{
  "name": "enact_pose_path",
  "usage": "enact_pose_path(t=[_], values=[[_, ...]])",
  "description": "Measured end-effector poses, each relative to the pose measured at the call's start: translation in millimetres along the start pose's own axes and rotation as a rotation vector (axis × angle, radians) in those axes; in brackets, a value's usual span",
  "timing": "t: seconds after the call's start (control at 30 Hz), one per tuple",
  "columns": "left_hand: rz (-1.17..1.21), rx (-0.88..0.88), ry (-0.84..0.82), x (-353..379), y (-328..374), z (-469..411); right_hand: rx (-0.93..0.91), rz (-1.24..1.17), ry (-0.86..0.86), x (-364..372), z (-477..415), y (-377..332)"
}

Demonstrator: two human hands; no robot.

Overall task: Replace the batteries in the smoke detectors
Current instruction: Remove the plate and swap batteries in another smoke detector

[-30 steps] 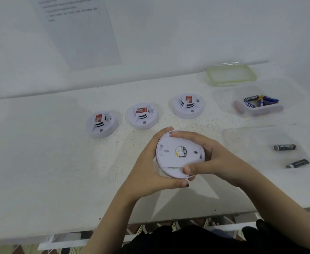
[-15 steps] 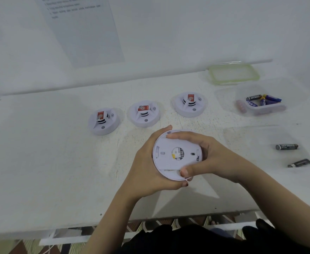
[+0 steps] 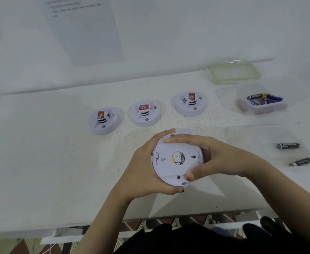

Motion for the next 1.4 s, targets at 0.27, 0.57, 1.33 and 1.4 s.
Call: enact_pose_path(t=[0.27, 0.57, 1.33, 1.4], values=[[-0.008, -0.038, 0.066, -16, -11, 0, -0.191, 0.837, 0.381, -1, -7, 2], [-0.013, -0.106, 0.05, -31, -33, 18, -0.309, 1.15, 0.292, 21, -40, 1], [-0.218, -0.029, 0.213, -47, -44, 42, -0.28, 1.258, 0.201, 50, -79, 13], [-0.223, -0.039, 0.214, -45, -48, 42, -0.284, 1.261, 0.199, 49, -79, 14]])
Point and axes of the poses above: each hand's wrist, its own z-axis away from the middle knuckle, its own x-axis out of the palm, y = z × x, the point moved 1 cm from there along -z, towards the middle knuckle, and after that the axes turned 3 degrees about z, right-handed, at the moved point
